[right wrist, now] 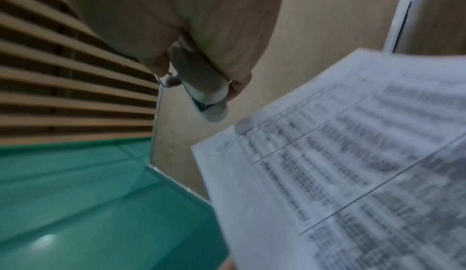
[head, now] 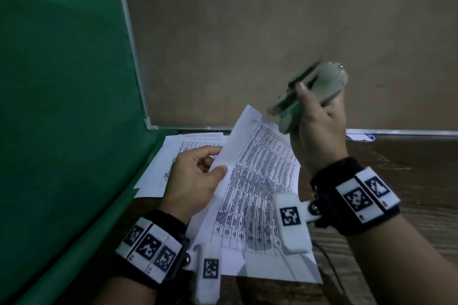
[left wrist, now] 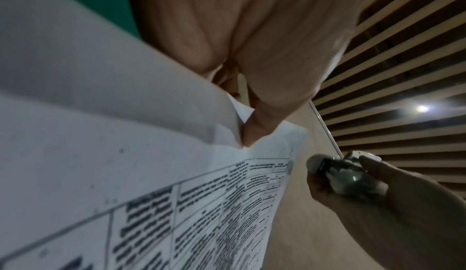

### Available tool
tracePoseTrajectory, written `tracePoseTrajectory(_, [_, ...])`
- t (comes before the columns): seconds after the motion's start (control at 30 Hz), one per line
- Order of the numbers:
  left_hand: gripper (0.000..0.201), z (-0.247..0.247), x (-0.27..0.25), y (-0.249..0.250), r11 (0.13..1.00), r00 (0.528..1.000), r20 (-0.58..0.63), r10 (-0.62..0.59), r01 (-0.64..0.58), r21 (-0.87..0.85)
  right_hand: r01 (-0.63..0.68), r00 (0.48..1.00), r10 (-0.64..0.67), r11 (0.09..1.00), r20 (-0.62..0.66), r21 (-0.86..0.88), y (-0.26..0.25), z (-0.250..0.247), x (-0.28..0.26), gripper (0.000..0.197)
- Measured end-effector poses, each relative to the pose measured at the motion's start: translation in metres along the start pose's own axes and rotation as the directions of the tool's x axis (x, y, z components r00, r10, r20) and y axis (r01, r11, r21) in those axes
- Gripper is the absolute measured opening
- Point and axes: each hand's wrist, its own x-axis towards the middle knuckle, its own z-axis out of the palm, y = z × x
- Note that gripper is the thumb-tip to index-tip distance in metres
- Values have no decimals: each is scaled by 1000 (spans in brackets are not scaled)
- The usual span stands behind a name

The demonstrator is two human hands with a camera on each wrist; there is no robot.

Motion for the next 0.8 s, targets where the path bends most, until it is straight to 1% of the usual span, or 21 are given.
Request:
tracePoseTrajectory(0.03, [47,0,-1,1,1000,1000,7,13,-13,-7,3,999,-1,997,-36,76,2,7,4,38])
tracePoseTrajectory(0.1, [36,2,0,1,999,999,20,29,-29,-25,9,997,2,988,-71,157,6,18,6,48])
tracePoseTrajectory(0.13, [32,2,0,1,999,999,39,29,-28,-40,16,997,-5,987,-71,161,8,23,6,51])
tracePoseTrajectory(0.2, [33,4,1,-1,998,998,53,25,-22,-57,40,998,-36,993,-45,112,11,29,2,57])
tracePoseTrajectory(0.23, [34,5,0,-1,998,998,48,28,-25,-57,49,998,-46,996,-29,77,12,31,1,56])
tracePoseTrajectory(0.33, [40,6,-1,-1,998,999,30,38,-37,-57,44,999,-44,999,14,15,9,28,-1,39])
tracePoseTrajectory(0.4, [42,6,-3,3,997,998,46,42,-39,-72,38,999,-38,999,32,-9,5,24,0,34])
tracePoseTrajectory(0.53, [39,8,-3,5,997,997,66,38,-34,-62,95,995,-90,990,52,-100,2,18,0,20])
tracePoseTrajectory(0.63, [41,9,-3,5,998,997,69,26,-22,-54,133,990,-127,981,53,-138,1,17,1,17])
tracePoseTrajectory(0.8, [40,9,-4,8,998,997,75,8,-3,-65,134,989,-122,979,86,-152,0,15,0,17])
